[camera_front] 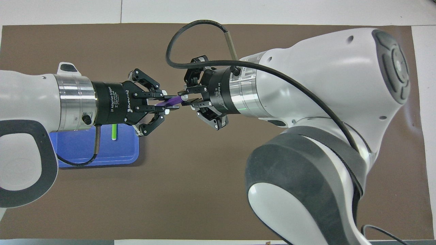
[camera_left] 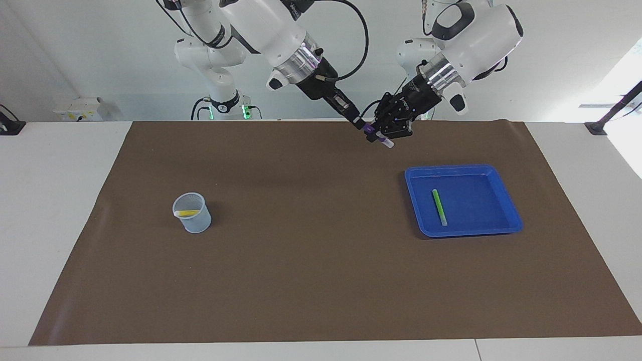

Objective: Right arm passes pens to left for tray arrangement
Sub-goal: 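Open the right gripper and pull it back from the purple pen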

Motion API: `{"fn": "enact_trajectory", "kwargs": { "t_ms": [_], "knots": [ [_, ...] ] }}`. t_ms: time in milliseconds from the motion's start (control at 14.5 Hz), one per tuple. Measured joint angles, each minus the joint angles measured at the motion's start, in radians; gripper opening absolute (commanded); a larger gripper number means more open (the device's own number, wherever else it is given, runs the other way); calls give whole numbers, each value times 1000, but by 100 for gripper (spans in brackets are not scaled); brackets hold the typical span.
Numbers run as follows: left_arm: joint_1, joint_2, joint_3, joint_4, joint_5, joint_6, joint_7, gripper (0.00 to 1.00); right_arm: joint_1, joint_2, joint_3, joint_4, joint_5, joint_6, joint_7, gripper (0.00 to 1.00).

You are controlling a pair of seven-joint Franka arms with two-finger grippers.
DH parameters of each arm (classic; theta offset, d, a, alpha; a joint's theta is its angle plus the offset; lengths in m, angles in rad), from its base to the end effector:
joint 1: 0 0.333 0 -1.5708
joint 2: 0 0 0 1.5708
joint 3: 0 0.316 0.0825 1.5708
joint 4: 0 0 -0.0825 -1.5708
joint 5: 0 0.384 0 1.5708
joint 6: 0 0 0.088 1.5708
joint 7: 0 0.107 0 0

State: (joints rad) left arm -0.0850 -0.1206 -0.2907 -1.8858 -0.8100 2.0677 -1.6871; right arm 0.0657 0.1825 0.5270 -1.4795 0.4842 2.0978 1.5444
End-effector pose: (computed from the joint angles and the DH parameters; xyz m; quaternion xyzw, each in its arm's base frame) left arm 0.5014 -0.2470 0.5991 0.6442 0.6633 -0.2329 0.3012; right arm 0.5419 0.3528 0.6382 -0.7915 0.5019 0.1325 0.3226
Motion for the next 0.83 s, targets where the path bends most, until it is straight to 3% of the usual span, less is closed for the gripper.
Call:
{"fn": "enact_trajectory", "kwargs": {
  "t_ms": [345, 414, 483, 621, 828],
  "knots": [
    [0, 0, 0, 0, 0, 0, 1, 0, 0, 0, 0, 0, 0, 0, 0, 0],
    [0, 0, 0, 0, 0, 0, 1, 0, 0, 0, 0, 0, 0, 0, 0, 55],
    [0, 0, 0, 0, 0, 0, 1, 0, 0, 0, 0, 0, 0, 0, 0, 85],
    [0, -1, 0, 0, 0, 0, 2, 0, -1, 1, -1, 0, -9, 0, 0, 100],
    [0, -3, 0, 0, 0, 1, 1, 0, -5, 3, -4, 0, -82, -2, -2, 100]
  ]
}}
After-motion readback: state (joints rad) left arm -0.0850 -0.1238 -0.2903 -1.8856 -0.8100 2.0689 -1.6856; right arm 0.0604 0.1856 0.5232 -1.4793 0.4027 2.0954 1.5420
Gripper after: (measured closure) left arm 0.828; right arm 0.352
